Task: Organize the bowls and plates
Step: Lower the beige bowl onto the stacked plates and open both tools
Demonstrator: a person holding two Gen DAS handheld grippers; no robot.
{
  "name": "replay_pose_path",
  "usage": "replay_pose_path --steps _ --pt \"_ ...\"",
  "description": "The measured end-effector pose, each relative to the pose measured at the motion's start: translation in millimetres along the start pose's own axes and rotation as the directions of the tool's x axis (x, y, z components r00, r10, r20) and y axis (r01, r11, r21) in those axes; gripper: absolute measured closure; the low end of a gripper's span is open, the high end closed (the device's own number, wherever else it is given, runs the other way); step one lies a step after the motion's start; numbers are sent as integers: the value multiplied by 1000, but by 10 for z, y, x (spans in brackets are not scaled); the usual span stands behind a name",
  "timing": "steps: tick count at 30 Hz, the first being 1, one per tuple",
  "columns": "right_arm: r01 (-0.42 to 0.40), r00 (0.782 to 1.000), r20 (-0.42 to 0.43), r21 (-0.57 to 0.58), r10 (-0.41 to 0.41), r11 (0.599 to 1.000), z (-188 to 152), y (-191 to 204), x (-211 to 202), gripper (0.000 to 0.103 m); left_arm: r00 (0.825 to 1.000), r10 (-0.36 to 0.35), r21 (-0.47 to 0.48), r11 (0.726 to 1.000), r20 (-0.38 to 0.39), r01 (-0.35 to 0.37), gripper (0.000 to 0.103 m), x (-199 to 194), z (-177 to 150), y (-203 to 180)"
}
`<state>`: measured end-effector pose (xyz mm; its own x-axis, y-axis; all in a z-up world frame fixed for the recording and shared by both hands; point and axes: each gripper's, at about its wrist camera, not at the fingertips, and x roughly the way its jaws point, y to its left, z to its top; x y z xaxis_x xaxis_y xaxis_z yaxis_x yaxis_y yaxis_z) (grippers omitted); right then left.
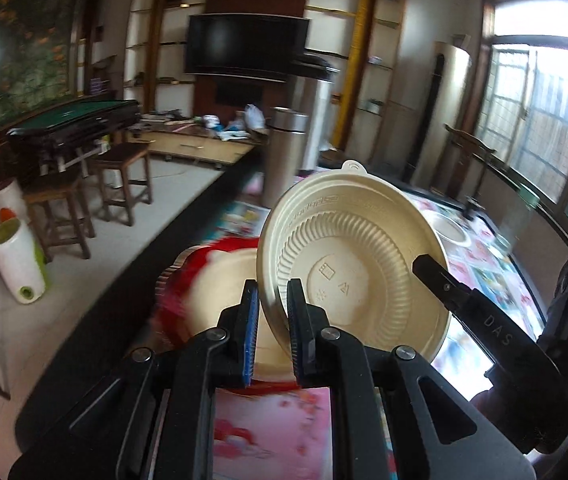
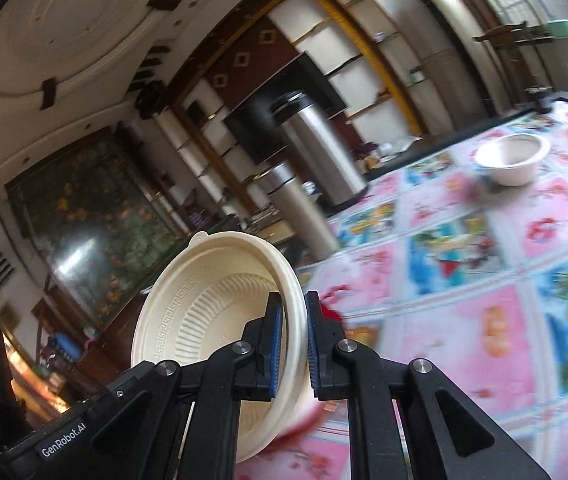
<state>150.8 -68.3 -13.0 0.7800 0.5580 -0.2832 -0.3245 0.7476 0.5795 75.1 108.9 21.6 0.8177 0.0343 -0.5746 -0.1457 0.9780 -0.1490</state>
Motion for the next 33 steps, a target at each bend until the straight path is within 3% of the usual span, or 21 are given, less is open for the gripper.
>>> replay_pose_path --steps 6,10,17,33 --pt "-38 999 -32 -60 36 997 -9 276 345 90 997 77 -49 996 -11 -77 91 138 67 255" --pt "-53 996 -69 -62 49 997 -21 188 478 90 994 93 -64 993 -55 -97 91 273 77 305" --pt "-21 984 -177 86 36 996 -31 -241 647 89 986 90 -37 995 -141 -96 90 467 33 120" --pt "-15 980 -194 108 36 994 -54 -315 658 89 968 173 18 985 -179 -173 90 511 -71 32"
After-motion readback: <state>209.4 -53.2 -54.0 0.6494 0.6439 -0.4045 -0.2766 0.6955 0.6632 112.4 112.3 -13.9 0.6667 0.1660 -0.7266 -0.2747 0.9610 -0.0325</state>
